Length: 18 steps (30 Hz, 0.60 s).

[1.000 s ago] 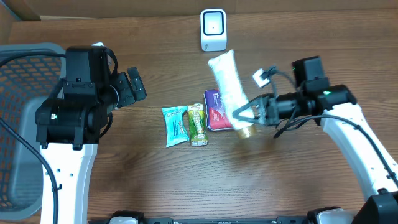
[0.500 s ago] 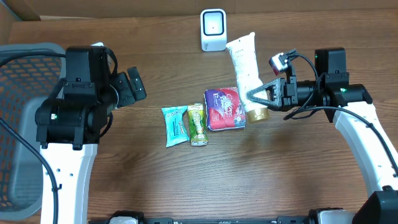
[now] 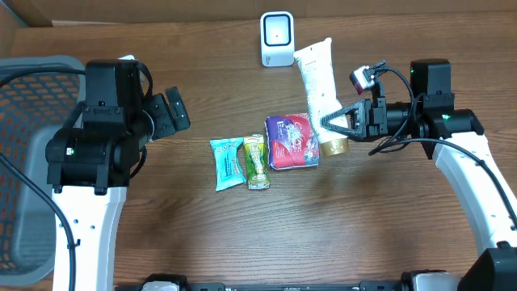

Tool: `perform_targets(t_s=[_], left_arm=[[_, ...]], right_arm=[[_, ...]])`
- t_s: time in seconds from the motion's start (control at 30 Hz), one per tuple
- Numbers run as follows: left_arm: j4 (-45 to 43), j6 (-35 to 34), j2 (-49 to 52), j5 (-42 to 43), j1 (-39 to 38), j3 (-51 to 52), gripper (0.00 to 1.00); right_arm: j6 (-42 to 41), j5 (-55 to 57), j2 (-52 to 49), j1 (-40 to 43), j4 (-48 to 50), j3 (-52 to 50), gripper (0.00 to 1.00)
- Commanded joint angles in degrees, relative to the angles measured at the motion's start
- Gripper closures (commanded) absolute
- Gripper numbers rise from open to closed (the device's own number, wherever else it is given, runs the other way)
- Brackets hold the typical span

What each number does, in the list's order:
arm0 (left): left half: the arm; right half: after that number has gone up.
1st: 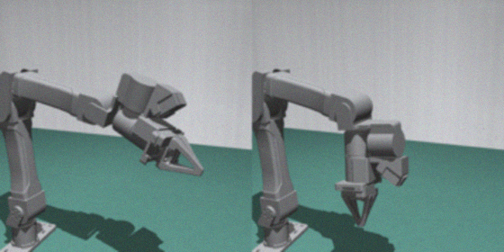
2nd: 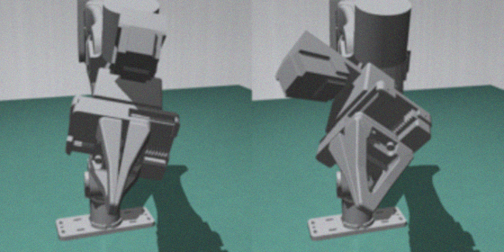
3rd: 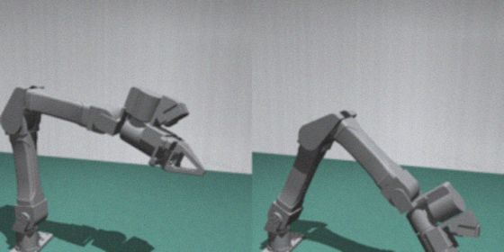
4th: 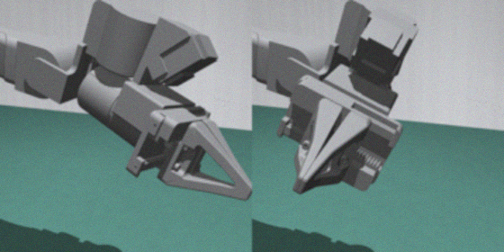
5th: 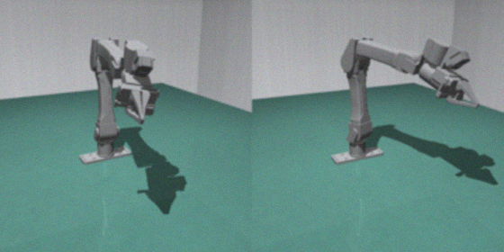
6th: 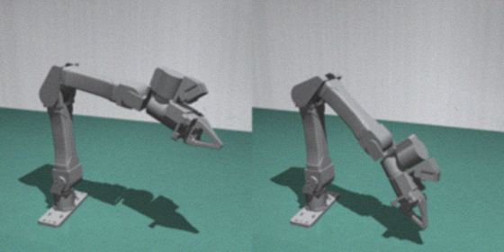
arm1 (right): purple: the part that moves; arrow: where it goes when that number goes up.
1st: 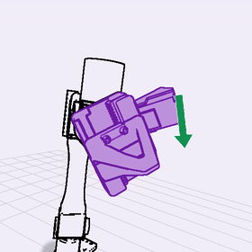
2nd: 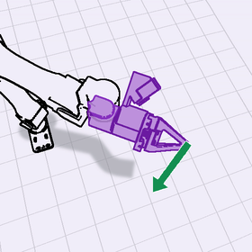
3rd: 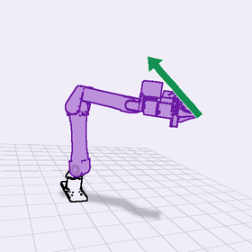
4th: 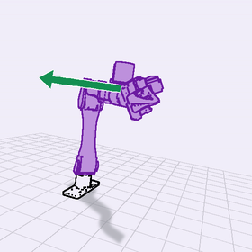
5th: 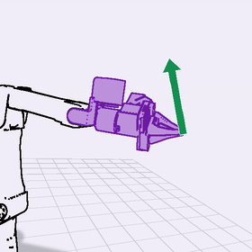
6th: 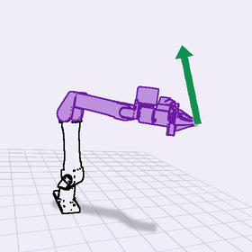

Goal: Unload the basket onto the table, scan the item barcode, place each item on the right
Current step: 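Lift the tube with the right gripper and swing it rightward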

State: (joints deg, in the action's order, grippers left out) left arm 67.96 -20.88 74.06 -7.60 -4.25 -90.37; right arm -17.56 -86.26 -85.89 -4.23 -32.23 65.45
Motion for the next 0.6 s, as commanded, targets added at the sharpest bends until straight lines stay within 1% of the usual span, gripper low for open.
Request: perform_targets(t_s=[0.0, 0.07, 0.17, 0.2, 0.23, 0.27, 0.43, 0.53, 0.57], left_arm=[[-0.02, -0.57, 0.20, -0.70, 0.11, -0.44, 0.00], [0.00, -0.57, 0.20, -0.70, 0.11, -0.44, 0.01], [0.00, -0.55, 0.20, -0.70, 0.11, -0.44, 0.00], [0.00, -0.55, 0.20, -0.70, 0.11, -0.44, 0.00], [0.00, -0.55, 0.20, -0.70, 0.11, -0.44, 0.01], [-0.02, -0.57, 0.20, -0.70, 0.11, -0.44, 0.00], [0.00, -0.57, 0.20, -0.70, 0.11, -0.44, 0.01], [0.00, -0.57, 0.20, -0.70, 0.11, -0.44, 0.00], [-0.02, -0.55, 0.20, -0.70, 0.11, -0.44, 0.00]], right_arm=[[4.28, 1.18, 0.87, 0.13, 0.39, 1.27, 0.96], [5.86, 5.66, 0.87, 0.11, -1.16, 1.27, 0.96], [10.43, 15.26, 0.87, 0.11, -6.43, 1.27, 0.96], [11.85, 20.26, 0.87, 0.11, -8.92, 1.27, 0.96], [13.42, 28.59, 0.87, 0.13, -12.59, 1.25, 0.96], [13.42, 31.50, 0.70, 0.13, -13.53, 1.09, 0.96], [14.45, 32.68, -2.51, 1.18, -12.35, -1.16, 0.96], [14.88, 32.35, -7.50, 1.97, -10.73, -2.36, 0.96], [16.55, 30.08, -11.08, 2.21, -10.01, -2.45, 0.96]])
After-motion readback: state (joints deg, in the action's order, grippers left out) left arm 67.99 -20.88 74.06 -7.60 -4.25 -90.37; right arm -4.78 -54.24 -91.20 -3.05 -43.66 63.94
